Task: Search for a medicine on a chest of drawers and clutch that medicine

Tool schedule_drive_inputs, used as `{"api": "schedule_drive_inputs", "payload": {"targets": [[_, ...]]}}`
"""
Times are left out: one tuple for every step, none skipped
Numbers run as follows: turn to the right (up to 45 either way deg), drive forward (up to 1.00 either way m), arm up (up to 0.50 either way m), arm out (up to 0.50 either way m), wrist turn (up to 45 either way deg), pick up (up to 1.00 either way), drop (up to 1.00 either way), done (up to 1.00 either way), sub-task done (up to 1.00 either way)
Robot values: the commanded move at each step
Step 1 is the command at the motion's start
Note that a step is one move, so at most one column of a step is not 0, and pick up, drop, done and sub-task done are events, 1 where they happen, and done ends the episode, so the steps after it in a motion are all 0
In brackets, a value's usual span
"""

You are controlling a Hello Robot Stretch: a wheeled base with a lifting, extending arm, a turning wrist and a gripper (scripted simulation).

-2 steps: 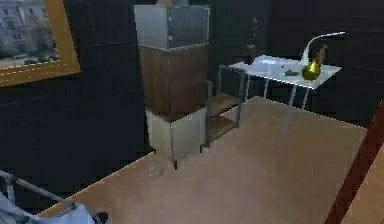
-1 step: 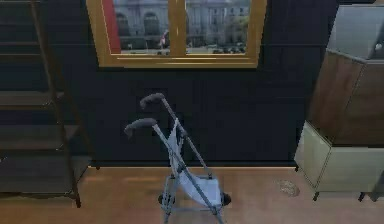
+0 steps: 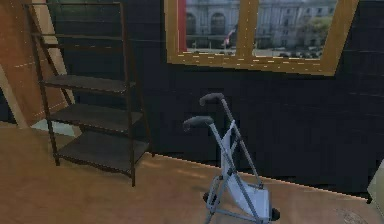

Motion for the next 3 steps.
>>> {"api": "schedule_drive_inputs", "payload": {"targets": [[0.0, 0.3, 0.0, 0.0, 0.0, 0.0, 0.0, 0.0, 0.0], [-45.0, 0.0, 0.0, 0.0, 0.0, 0.0, 0.0, 0.0, 0.0], [-6.0, 0.0, 0.0, 0.0, 0.0, 0.0, 0.0, 0.0, 0.0]]}}
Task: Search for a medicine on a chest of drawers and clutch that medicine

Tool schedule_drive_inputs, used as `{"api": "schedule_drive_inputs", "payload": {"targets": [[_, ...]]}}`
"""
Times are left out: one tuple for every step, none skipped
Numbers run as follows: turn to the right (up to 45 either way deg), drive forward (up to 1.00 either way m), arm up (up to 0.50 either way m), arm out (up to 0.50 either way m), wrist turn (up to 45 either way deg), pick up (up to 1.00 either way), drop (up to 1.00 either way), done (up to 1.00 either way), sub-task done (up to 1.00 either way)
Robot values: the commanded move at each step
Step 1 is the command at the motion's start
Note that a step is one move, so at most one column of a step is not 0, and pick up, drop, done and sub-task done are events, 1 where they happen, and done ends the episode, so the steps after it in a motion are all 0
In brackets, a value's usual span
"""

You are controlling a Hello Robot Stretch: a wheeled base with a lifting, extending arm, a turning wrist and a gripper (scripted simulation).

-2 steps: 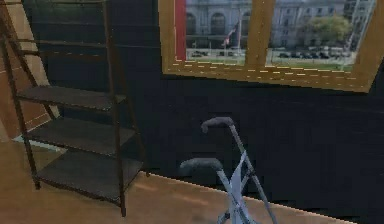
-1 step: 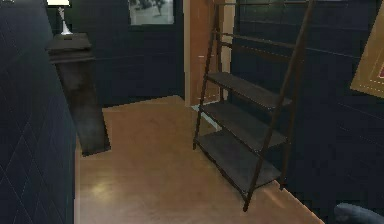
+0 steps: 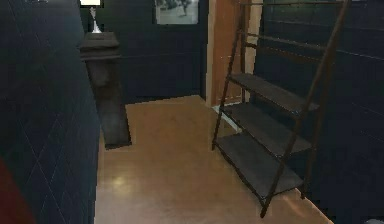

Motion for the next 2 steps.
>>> {"api": "schedule_drive_inputs", "payload": {"targets": [[0.0, 1.0, 0.0, 0.0, 0.0, 0.0, 0.0, 0.0, 0.0], [-3.0, 0.0, 0.0, 0.0, 0.0, 0.0, 0.0, 0.0, 0.0]]}}
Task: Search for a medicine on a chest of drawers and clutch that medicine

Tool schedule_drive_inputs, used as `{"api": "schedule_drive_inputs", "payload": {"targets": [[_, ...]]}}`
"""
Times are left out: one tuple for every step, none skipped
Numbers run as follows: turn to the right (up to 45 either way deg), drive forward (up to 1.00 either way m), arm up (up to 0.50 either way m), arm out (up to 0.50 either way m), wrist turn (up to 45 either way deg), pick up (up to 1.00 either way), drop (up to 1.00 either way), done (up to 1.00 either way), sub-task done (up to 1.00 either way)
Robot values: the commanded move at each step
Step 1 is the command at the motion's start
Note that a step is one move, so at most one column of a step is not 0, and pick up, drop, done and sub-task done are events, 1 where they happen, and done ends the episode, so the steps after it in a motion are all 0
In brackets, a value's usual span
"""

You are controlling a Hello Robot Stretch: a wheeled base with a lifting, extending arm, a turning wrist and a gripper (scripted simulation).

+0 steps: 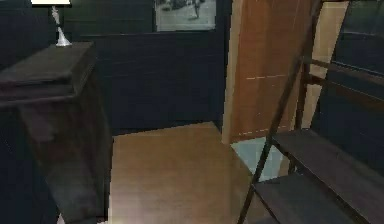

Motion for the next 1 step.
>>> {"api": "schedule_drive_inputs", "payload": {"targets": [[0.0, 0.9, 0.0, 0.0, 0.0, 0.0, 0.0, 0.0, 0.0]]}}
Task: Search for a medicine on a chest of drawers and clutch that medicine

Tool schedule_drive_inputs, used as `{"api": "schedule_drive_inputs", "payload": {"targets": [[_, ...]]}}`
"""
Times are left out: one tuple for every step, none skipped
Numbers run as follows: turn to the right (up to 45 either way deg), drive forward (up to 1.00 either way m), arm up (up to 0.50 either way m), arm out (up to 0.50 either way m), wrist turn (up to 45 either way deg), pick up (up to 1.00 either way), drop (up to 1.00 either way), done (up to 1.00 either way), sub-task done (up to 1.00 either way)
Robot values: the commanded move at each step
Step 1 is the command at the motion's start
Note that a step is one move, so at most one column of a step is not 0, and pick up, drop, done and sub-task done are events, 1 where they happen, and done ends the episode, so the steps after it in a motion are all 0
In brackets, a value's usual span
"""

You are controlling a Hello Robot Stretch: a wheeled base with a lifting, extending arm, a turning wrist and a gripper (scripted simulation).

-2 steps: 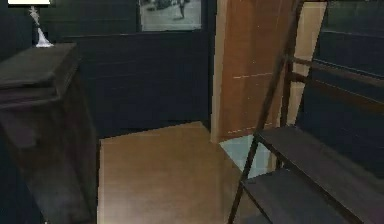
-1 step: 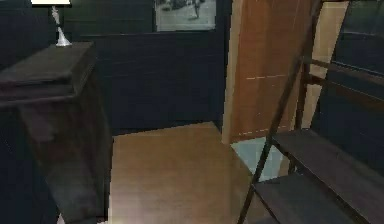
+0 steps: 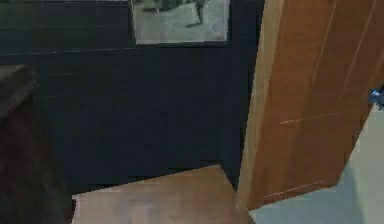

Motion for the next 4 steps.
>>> {"api": "schedule_drive_inputs", "payload": {"targets": [[39.0, 0.0, 0.0, 0.0, 0.0, 0.0, 0.0, 0.0, 0.0], [0.0, 0.55, 0.0, 0.0, 0.0, 0.0, 0.0, 0.0, 0.0], [33.0, 0.0, 0.0, 0.0, 0.0, 0.0, 0.0, 0.0, 0.0], [0.0, 0.3, 0.0, 0.0, 0.0, 0.0, 0.0, 0.0, 0.0]]}}
